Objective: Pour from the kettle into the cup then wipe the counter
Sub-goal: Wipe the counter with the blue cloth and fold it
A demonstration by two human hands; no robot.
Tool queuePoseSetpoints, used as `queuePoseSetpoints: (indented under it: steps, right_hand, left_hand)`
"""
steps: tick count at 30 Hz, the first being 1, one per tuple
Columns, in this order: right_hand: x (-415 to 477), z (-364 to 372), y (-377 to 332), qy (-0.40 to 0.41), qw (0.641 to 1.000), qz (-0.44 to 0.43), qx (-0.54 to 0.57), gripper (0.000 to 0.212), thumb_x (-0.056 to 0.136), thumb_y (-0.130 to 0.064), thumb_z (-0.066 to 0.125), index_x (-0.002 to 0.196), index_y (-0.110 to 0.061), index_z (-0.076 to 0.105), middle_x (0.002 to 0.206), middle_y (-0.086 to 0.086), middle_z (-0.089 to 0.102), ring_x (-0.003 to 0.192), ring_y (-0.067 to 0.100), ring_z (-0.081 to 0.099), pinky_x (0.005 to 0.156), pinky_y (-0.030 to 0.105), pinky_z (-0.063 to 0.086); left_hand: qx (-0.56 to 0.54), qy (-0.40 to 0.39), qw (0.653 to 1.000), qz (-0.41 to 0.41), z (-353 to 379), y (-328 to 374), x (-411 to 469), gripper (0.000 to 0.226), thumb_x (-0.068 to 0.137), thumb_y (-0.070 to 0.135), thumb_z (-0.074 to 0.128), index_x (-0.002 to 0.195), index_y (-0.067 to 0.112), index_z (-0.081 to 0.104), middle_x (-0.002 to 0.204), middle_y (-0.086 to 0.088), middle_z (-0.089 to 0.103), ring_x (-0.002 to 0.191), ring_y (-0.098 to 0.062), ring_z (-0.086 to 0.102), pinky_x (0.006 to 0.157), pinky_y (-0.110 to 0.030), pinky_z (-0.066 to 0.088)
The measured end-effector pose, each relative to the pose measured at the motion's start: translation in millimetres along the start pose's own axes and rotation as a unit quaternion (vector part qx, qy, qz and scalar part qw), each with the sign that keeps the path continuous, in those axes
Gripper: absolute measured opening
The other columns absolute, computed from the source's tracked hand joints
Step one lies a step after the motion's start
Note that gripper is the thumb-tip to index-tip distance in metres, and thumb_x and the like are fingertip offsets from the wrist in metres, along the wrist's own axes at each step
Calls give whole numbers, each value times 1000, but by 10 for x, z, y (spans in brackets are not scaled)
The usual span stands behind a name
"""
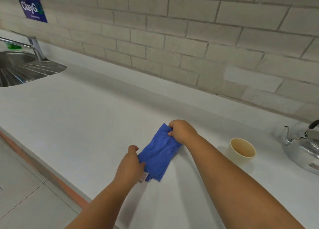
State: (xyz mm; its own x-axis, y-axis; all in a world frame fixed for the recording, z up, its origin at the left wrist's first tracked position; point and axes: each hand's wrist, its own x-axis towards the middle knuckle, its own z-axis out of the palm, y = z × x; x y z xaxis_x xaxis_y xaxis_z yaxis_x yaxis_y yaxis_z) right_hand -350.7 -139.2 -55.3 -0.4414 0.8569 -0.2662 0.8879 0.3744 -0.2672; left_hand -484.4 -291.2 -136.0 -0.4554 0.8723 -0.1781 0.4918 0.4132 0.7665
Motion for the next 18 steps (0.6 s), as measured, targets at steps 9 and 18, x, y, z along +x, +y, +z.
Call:
queuePoseSetpoints:
  steps: [9, 18]
  right_hand:
    - [266, 160, -84, -30, 999, 42, -5, 35, 87, -8, 47, 59, -14, 27, 62, -2, 28, 53, 11, 24, 48, 21, 22]
    - [282, 485, -23, 93, 994, 7, -52, 23, 90, -18, 49, 110, -8, 55, 103, 8, 56, 97, 27, 54, 80, 39, 50]
  left_hand:
    - [57, -10, 997, 48, 46, 3, 52, 52, 80, 15, 55, 126, 14, 30, 84, 9, 44, 66, -13, 53, 55, -27, 45]
    - [231, 28, 966, 109, -21, -19, 84, 65, 82, 37, 54, 137, 20, 24, 127, -1, 47, 106, -20, 53, 82, -29, 44]
